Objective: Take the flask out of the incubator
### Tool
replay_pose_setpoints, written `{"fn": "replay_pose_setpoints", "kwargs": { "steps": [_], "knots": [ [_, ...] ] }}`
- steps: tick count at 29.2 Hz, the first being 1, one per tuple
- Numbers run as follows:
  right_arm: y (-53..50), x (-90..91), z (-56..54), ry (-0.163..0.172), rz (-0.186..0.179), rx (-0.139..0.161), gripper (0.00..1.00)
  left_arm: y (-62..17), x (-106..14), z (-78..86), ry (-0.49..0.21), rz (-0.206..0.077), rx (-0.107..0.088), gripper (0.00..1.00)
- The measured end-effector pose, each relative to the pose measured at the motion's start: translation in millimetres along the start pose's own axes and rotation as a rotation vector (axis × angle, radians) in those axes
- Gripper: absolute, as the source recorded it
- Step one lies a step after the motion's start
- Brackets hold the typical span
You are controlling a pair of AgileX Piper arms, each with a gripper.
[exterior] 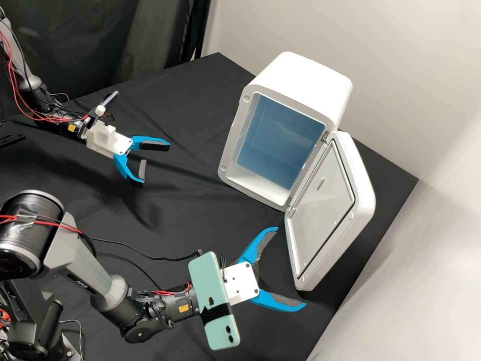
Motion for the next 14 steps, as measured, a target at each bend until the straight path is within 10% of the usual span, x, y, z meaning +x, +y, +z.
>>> {"fn": "replay_pose_setpoints", "kwargs": {
  "steps": [7, 14],
  "knots": [
    [0.0, 0.0, 0.0, 0.000, 0.000, 0.000, 1.00, 6.5, -4.2, 10.0, 0.075, 0.089, 0.093, 1.00],
    [0.0, 0.0, 0.0, 0.000, 0.000, 0.000, 1.00, 15.0, -12.3, 12.8, 0.046, 0.111, 0.114, 1.00]
  ]
}}
